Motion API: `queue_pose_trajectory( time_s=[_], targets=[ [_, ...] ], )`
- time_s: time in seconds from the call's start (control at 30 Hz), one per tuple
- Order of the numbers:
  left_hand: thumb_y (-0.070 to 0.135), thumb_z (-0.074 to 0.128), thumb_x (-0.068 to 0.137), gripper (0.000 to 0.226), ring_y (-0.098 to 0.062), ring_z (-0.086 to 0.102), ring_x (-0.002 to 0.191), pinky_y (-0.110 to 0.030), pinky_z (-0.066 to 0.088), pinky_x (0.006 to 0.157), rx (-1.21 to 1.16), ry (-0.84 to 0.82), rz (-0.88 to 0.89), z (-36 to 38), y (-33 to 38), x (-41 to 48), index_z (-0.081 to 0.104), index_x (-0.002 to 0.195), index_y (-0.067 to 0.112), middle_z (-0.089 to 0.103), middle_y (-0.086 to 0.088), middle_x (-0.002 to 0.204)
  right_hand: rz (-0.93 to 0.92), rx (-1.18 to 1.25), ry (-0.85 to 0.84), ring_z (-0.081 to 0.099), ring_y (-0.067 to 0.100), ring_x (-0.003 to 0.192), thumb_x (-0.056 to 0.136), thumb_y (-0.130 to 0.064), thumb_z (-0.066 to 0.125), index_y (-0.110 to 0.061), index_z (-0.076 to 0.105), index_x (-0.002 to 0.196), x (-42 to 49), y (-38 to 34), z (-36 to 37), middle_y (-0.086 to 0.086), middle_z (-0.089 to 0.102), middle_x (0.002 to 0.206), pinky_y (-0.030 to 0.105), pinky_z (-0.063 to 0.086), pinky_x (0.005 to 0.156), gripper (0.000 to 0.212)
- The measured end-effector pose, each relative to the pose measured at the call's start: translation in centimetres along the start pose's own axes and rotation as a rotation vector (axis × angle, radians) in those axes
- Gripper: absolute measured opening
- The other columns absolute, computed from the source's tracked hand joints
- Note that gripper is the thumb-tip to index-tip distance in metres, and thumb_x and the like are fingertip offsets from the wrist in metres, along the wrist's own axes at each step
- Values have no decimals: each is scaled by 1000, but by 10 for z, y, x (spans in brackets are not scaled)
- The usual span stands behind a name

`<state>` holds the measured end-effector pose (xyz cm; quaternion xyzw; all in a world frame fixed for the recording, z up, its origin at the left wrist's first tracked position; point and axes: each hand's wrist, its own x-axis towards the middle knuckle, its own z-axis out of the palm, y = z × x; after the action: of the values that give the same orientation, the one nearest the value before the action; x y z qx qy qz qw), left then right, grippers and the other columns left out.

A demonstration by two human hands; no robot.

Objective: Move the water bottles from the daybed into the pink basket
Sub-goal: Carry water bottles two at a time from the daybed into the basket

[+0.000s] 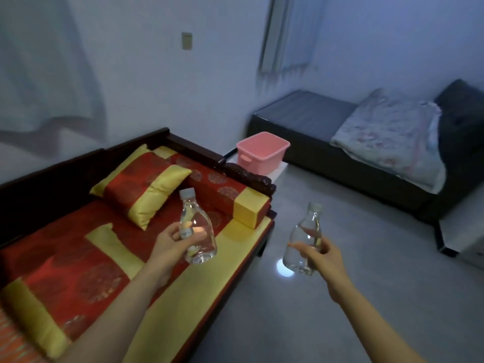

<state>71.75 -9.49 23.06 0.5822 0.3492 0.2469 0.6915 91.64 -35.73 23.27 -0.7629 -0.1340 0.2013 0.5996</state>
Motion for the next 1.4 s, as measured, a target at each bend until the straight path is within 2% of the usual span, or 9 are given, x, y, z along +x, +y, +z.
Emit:
queue_pose_trajectory(
  time_s=[0.23,0.33,0.53,0.7,0.83,1.03,1.13,1.23,1.4],
  targets=[
    [18,85,64,40,-28,71,91,-51,52,87,95,-101,-46,114,-1,78,68,99,17,76,-4,92,51,20,127,69,17,78,66,-32,85,-34,65,110,95,21,-85,4,71,82,30,53,65,49],
    [20,86,63,41,-23,72,88,-44,56,83,117,-127,-53,163,-5,127,67,100,17,75,-5,93,69,31,141,68,24,83,67,-30,85,-33,64,113,147,30,-110,14,68,88,33,54,67,51],
    [17,84,66,41,-23,71,88,-38,57,80,120,-171,-27,248,-1,247,66,102,16,74,-7,96,63,31,173,66,3,63,69,-18,84,-28,64,109,275,22,-141,-5,72,74,18,49,54,46],
    [14,85,65,43,-22,69,84,-37,56,78,87,-128,-41,318,15,342,65,103,14,72,-7,93,47,15,130,65,12,68,70,-20,83,-28,62,114,383,-11,-173,14,70,88,20,50,56,50],
    [20,87,62,45,-26,68,91,-39,56,80,144,-121,-17,359,25,411,65,101,16,70,-7,98,32,13,106,67,6,63,68,-23,84,-29,63,113,458,-26,-195,7,72,84,17,50,54,50],
    [20,88,59,46,-16,67,86,-21,50,63,153,19,21,418,40,517,65,99,20,70,-2,92,1,-56,-11,62,20,67,72,-23,82,-28,58,119,601,-39,-222,27,64,93,26,53,58,53],
    [28,88,57,57,-19,65,94,-29,53,72,152,77,47,442,38,559,64,108,20,68,-3,102,-14,-83,-80,67,26,80,72,-25,81,-31,57,119,680,-48,-226,19,66,92,26,56,60,53],
    [27,87,61,48,-18,63,98,-34,53,82,106,166,63,467,39,598,62,102,27,66,1,104,-24,-117,-178,67,21,75,72,-25,81,-31,55,119,753,-62,-220,10,68,87,19,51,56,53],
    [34,87,54,54,-15,64,94,-28,52,73,81,276,22,483,32,645,62,102,28,67,2,103,-22,-128,-297,68,25,84,68,-25,83,-37,61,99,842,-72,-194,9,69,90,37,58,70,40]
  ],
)
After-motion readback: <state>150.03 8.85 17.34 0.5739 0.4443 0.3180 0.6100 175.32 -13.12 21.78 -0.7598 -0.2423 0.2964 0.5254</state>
